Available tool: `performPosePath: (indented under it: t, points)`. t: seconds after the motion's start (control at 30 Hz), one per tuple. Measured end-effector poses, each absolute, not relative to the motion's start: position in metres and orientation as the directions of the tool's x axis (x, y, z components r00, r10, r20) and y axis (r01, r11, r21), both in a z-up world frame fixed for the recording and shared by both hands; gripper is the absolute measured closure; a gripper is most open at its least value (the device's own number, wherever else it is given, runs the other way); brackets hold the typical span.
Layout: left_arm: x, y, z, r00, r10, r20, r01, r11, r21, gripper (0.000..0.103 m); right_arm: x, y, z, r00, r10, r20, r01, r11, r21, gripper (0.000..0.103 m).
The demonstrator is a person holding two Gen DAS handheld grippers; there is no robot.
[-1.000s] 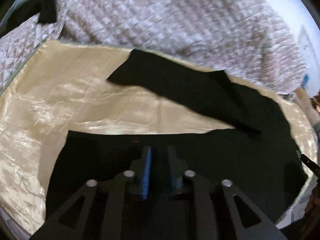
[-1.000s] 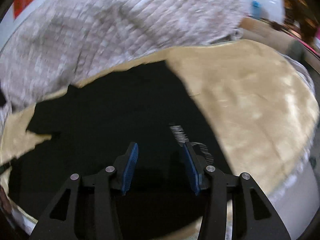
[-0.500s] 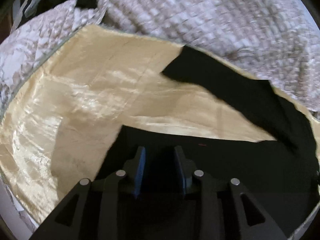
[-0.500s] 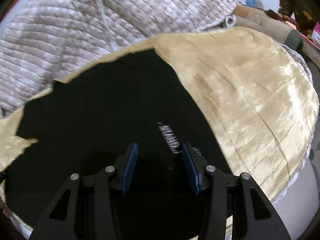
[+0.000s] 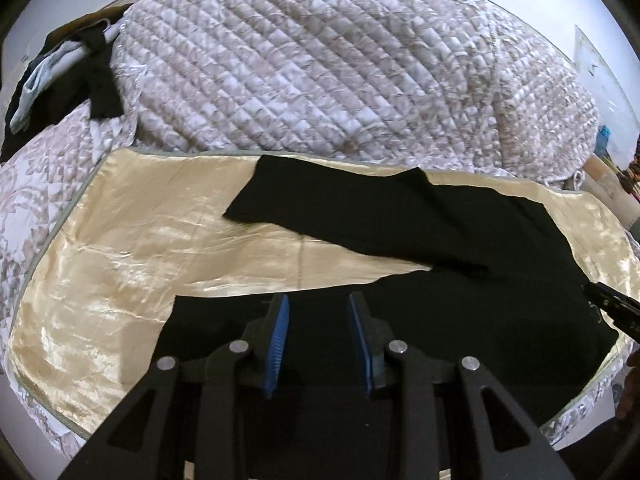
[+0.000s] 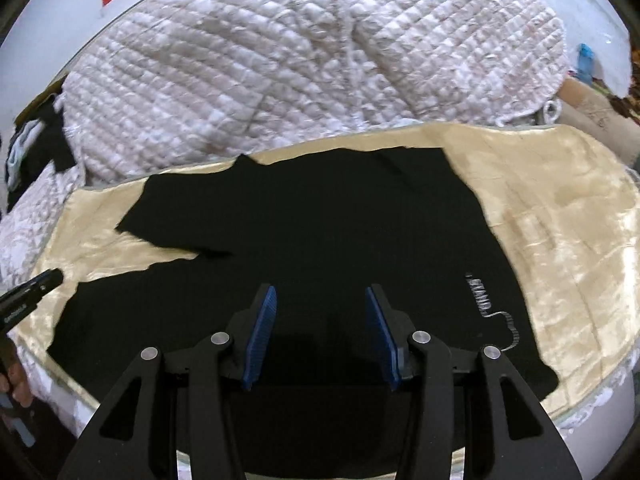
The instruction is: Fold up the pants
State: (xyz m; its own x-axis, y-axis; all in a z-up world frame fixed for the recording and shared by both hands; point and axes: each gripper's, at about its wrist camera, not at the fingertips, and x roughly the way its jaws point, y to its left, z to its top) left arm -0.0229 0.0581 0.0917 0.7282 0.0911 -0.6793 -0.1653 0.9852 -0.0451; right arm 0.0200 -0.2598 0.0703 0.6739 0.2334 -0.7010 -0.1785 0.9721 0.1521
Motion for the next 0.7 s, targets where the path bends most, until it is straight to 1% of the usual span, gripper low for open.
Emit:
performPosePath:
  t: [0.07,0.13,0.17,0.43,0.7]
  points:
    - [-0.021,0.055,0.092,0.729,0.088,-0.679,-0.156,0.987,-0.039,0.07,0.021,-0.254,0.07,0.666,0.261,-0.698,-0.205,0.965,0.166,0.051]
    - [-0.018,0.053,0.092,0.728,0.086,-0.68,-0.148,0.988,-0.033,0.07,0.022,-0.25,0.07,0.665,0.273,-0.695,-0.227,0.961,0.16,0.043]
    - [-0.017,0.053,0.091,0.725,0.084,-0.683,-0.146,0.989,-0.033,0.07,0.022,-0.248,0.069,0.664,0.276,-0.695,-0.234,0.959,0.158,0.041]
    - [0.001,0.051,0.086,0.709,0.073,-0.701,-0.136,0.99,-0.034,0.07,0.037,-0.245,0.068,0.629,0.315,-0.711,-0.274,0.945,0.176,0.041]
    - [0.027,0.052,0.087,0.701,0.063,-0.71,-0.111,0.994,-0.022,0.07,0.062,-0.248,0.066,0.609,0.318,-0.727,-0.287,0.942,0.171,0.041]
